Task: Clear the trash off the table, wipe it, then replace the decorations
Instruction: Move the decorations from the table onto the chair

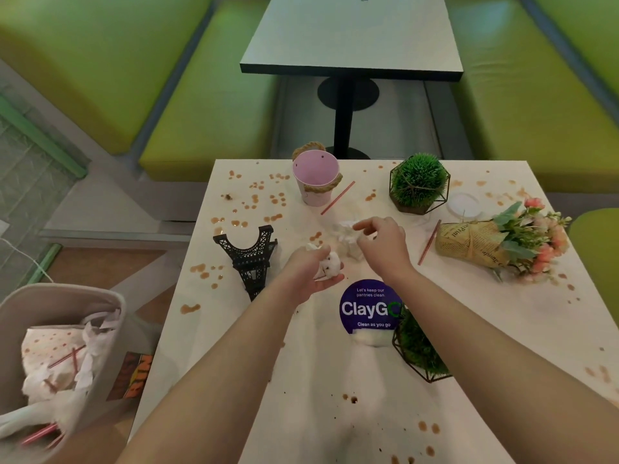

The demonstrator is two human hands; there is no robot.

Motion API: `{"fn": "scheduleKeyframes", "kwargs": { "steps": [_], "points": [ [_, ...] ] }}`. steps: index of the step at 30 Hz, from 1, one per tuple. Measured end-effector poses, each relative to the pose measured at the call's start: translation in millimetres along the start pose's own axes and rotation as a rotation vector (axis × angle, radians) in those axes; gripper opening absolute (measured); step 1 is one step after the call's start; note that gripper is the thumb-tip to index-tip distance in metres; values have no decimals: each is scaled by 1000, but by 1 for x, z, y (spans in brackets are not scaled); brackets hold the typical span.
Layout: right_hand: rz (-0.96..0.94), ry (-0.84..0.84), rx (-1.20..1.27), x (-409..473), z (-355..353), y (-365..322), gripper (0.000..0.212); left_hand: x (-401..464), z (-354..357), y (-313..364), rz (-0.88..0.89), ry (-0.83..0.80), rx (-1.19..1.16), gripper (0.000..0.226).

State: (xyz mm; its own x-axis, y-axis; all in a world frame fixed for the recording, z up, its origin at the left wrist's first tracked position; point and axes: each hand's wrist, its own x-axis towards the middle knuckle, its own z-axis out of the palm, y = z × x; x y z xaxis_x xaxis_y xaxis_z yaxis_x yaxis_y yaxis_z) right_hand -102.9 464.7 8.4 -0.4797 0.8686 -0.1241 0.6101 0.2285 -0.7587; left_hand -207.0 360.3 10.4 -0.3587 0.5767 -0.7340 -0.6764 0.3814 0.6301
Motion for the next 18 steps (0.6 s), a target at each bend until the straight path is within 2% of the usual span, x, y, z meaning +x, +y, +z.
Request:
{"fn": "scheduleKeyframes", "kwargs": {
  "steps": [3,7,18],
  "points": [
    [-68,-44,-188,15,5,8,46,7,3,0,-27,79,10,23],
    [-76,-237,-405,21,14,21,56,15,4,-2,-22,172,147,24],
    [-25,-234,-430,7,14,33,18,6,5,-9,-3,108,190,36]
  ]
}}
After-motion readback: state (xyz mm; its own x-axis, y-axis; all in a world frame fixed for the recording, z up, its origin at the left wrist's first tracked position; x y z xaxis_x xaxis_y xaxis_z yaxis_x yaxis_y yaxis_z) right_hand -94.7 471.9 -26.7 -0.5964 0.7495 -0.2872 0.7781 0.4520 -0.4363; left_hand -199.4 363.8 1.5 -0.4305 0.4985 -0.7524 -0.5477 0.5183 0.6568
